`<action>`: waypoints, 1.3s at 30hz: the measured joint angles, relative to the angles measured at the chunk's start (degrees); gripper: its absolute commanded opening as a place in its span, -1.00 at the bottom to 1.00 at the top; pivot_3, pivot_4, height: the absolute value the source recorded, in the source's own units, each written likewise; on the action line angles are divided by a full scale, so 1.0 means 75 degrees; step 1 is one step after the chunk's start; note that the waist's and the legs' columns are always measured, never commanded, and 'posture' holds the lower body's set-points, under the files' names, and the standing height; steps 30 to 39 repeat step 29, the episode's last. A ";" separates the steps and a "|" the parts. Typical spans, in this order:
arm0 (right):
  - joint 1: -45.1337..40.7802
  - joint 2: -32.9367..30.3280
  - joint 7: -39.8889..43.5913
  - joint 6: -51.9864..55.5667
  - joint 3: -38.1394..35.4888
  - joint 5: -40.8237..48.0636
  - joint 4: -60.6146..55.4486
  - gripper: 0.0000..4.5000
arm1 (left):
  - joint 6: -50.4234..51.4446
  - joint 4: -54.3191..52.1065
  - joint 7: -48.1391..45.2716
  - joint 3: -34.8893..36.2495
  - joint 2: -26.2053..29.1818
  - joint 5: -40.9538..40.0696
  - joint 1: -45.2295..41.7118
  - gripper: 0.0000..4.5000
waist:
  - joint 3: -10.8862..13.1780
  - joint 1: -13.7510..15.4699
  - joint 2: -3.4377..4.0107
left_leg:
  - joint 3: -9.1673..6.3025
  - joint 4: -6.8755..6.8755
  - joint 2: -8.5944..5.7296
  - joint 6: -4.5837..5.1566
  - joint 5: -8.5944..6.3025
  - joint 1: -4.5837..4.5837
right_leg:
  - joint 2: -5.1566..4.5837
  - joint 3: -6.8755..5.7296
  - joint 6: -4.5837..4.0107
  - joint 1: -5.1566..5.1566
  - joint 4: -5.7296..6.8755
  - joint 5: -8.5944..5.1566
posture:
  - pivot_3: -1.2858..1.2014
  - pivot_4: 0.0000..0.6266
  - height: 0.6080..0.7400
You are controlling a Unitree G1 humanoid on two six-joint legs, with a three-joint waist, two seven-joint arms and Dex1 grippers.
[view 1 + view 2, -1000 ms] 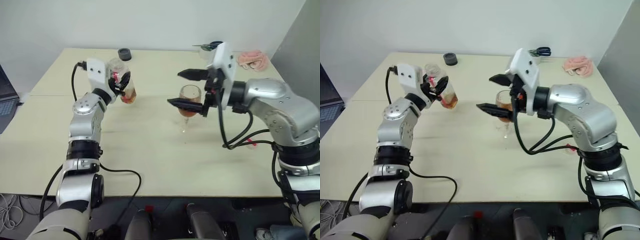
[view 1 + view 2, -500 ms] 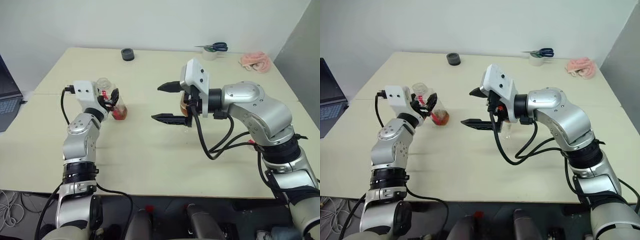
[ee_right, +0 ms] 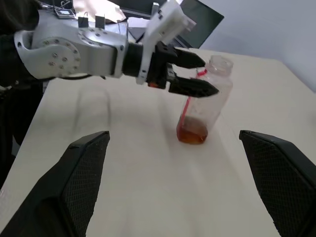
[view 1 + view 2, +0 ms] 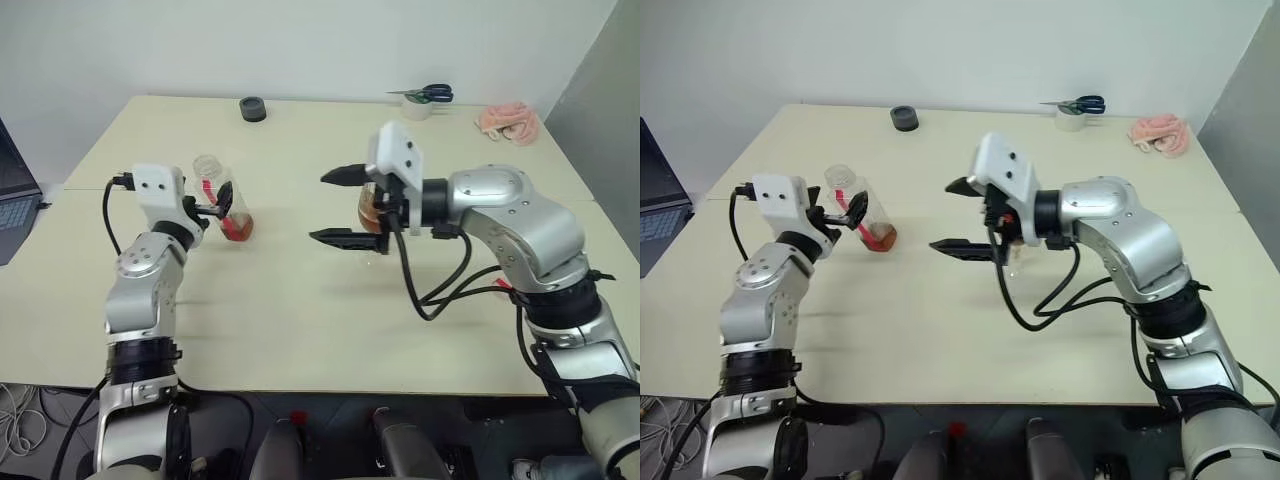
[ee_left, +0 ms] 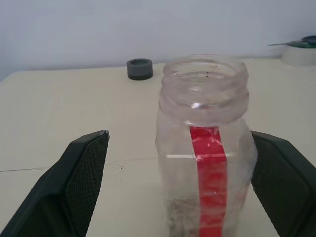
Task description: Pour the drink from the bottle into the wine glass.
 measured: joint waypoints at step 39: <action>0.2248 -0.2608 0.1332 -0.0171 -0.3324 0.1218 0.0623 1.00 | 0.2981 -0.2763 -0.4129 0.1383 0.3687 -0.4573 0.0651 0.99 | 0.0010 -0.0086 0.0011 | 0.0042 -0.0024 0.0019 0.0002 -0.0002 0.0021 | 0.0019 0.0026 0.0036 0.0031 -0.0095 -0.0024 | 0.03 -0.52 1.00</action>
